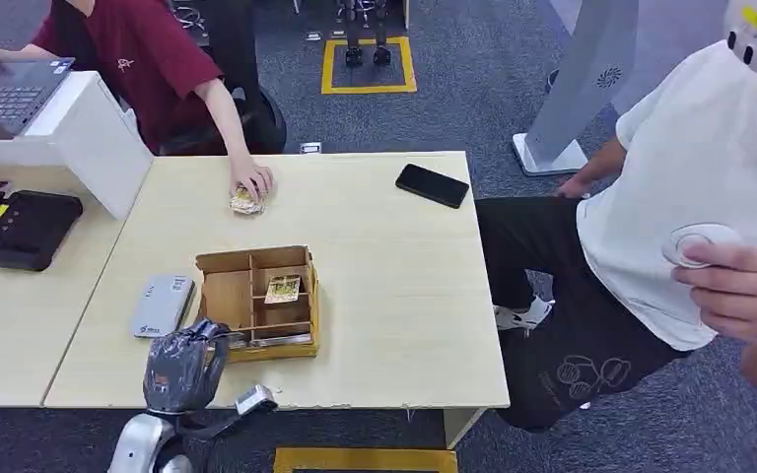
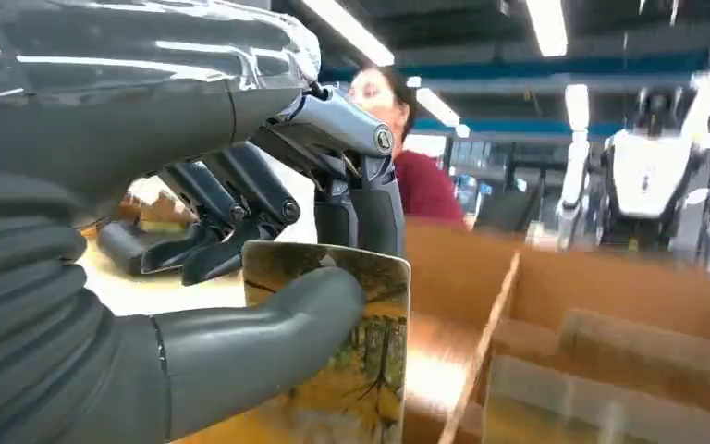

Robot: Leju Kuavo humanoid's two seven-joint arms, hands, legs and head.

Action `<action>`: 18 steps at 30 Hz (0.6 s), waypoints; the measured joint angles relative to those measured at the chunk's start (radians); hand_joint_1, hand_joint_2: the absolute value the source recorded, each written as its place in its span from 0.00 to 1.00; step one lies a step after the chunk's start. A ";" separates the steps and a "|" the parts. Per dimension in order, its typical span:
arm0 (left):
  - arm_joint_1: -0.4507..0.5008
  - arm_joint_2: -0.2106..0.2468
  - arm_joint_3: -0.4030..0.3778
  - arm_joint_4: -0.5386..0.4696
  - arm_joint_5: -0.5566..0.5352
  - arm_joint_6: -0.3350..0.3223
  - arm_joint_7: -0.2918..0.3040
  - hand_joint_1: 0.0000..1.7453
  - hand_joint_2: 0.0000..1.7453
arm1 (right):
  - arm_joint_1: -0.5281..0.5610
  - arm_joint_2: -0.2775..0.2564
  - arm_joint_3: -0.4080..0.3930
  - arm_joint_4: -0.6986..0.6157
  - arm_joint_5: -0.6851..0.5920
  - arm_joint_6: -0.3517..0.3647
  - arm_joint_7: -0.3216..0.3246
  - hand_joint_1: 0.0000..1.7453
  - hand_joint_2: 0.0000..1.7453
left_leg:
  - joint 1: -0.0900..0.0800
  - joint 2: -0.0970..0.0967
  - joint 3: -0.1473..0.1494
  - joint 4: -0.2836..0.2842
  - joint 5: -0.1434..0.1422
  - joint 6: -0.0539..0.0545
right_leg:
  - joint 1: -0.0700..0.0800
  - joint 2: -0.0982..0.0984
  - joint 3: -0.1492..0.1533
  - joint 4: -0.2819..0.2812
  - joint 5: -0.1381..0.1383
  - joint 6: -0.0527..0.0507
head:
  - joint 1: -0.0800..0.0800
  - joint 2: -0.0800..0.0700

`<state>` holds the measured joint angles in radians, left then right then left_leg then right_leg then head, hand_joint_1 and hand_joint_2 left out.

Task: Pass the card to the sensor for recognition and then transmit it.

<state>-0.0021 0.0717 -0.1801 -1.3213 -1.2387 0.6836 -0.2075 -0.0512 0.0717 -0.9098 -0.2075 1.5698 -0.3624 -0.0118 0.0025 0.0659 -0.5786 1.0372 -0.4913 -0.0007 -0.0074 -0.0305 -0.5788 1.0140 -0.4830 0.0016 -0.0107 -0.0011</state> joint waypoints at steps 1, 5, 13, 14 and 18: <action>-0.008 0.004 0.002 -0.020 0.003 0.000 0.001 1.00 1.00 | 0.000 0.000 0.000 0.000 0.000 0.000 0.000 0.00 1.00 | 0.000 0.000 0.000 0.000 0.000 0.000 | 0.000 0.000 0.000 0.000 0.000 0.000 | 0.000 0.000; -0.068 0.037 0.026 -0.119 0.021 -0.022 0.015 1.00 1.00 | -0.001 0.000 0.000 0.000 0.000 0.000 0.000 0.00 1.00 | 0.000 0.000 0.000 0.000 0.002 0.000 | 0.000 -0.001 0.000 0.000 0.001 -0.001 | 0.000 0.000; -0.301 0.098 0.082 -0.173 0.010 -0.106 0.077 1.00 1.00 | -0.001 0.000 0.014 0.000 0.000 0.006 0.005 0.00 1.00 | 0.001 -0.001 -0.001 0.000 0.006 0.000 | 0.001 -0.002 -0.001 0.000 0.003 -0.002 | 0.000 0.000; -0.349 0.102 0.083 -0.148 -0.007 -0.114 0.092 1.00 1.00 | -0.002 0.000 0.023 0.000 0.000 0.008 0.007 0.00 1.00 | 0.001 -0.003 -0.001 0.000 0.006 0.000 | 0.001 -0.003 0.000 0.000 0.004 -0.002 | 0.000 0.000; -0.524 0.107 0.090 0.000 -0.055 -0.119 0.152 1.00 1.00 | -0.008 -0.002 0.054 0.000 0.000 0.015 0.007 0.00 1.00 | 0.001 -0.002 -0.001 0.000 0.007 0.000 | 0.001 -0.003 -0.001 0.000 0.006 -0.002 | 0.000 0.000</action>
<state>-0.5266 0.1785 -0.0904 -1.3217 -1.2935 0.5646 -0.0550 -0.0588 0.0702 -0.8561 -0.2075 1.5698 -0.3471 -0.0046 0.0030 0.0635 -0.5800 1.0374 -0.4839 -0.0011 -0.0065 -0.0337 -0.5795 1.0144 -0.4769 -0.0002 -0.0103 -0.0011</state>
